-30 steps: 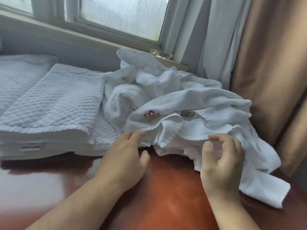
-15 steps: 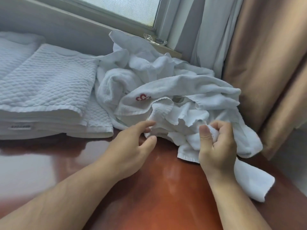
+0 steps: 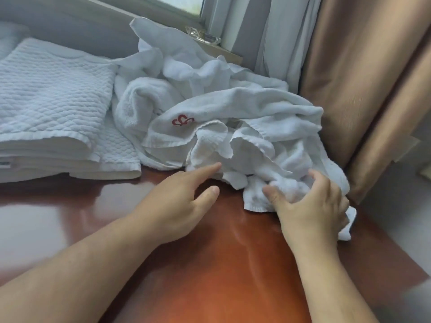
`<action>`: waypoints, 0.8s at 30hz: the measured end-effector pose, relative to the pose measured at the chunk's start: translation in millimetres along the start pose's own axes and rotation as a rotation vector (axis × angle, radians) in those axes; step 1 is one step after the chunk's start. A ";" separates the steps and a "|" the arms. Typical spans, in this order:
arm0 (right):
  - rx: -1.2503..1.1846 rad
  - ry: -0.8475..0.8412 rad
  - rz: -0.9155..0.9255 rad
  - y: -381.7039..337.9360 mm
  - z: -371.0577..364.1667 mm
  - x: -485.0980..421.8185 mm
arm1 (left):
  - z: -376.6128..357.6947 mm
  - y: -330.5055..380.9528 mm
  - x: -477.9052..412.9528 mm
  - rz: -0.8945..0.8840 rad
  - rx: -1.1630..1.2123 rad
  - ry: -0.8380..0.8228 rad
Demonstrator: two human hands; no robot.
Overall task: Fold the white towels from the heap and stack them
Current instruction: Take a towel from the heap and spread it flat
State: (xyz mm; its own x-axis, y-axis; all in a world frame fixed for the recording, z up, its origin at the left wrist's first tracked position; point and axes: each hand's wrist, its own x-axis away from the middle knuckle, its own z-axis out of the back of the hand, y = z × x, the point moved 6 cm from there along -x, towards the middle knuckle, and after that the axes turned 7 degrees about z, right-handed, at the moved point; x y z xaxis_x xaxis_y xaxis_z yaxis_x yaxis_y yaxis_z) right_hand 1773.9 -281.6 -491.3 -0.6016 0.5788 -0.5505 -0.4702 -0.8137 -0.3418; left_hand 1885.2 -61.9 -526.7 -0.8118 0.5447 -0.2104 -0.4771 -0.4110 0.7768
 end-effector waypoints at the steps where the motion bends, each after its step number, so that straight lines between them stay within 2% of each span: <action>1: 0.088 -0.160 -0.071 16.6 -3.9 10.5 | -7.5 7.9 1.4 -0.048 -0.062 -0.028; 2: 0.153 -0.287 -0.109 30.3 -7.9 19.6 | -13.4 13.7 2.1 -0.088 -0.106 -0.048; 3: 0.151 -0.326 -0.108 37.5 -8.8 24.3 | -17.5 16.9 2.4 -0.114 -0.135 -0.062; 5: 0.001 -0.214 0.016 33.9 -3.2 21.3 | -19.1 17.3 1.4 -0.136 -0.142 -0.055; 7: -0.290 -0.157 0.132 18.1 -2.2 19.7 | -14.7 16.3 2.2 -0.131 -0.067 -0.047; 10: -0.817 -0.179 0.067 -4.4 -0.3 26.7 | -5.8 10.4 4.1 -0.018 0.258 -0.027; 13: -1.399 -0.118 -0.163 -18.0 5.6 21.9 | 1.6 -4.4 -0.7 0.228 0.587 0.043; 15: -1.751 -0.223 -0.152 -44.6 8.7 20.0 | 0.5 -3.5 -1.6 0.286 0.881 -0.067; 16: -1.827 -0.323 -0.125 -61.0 9.7 22.3 | 0.5 0.5 -1.3 0.269 1.055 -0.152; 17: -1.832 -0.452 -0.109 -75.9 7.7 27.3 | 1.8 3.9 -0.2 0.245 1.196 -0.232; 19: -1.740 -0.713 -0.086 -93.0 0.8 40.3 | 6.7 7.7 3.1 0.229 1.289 -0.316; 20: -1.645 -0.738 -0.059 -93.2 -1.2 43.1 | 9.2 5.7 3.5 0.255 1.270 -0.292; 21: -1.493 -0.660 -0.032 -87.0 -1.7 39.5 | 11.4 1.4 3.7 0.288 1.249 -0.238; 23: -1.089 -0.311 -0.007 -66.1 8.2 22.9 | 18.7 -1.4 2.8 0.309 1.235 -0.121; 24: -0.960 -0.188 -0.045 -55.6 9.6 15.2 | 23.5 -1.9 3.5 0.293 1.248 -0.076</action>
State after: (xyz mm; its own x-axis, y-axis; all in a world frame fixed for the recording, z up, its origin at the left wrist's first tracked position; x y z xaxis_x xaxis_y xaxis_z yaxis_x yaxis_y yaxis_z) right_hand 1784.7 -227.0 -473.4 -0.7281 0.5418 -0.4199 0.1799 -0.4402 -0.8797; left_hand 1891.2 -42.0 -515.0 -0.7915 0.6078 0.0638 0.3856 0.4156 0.8238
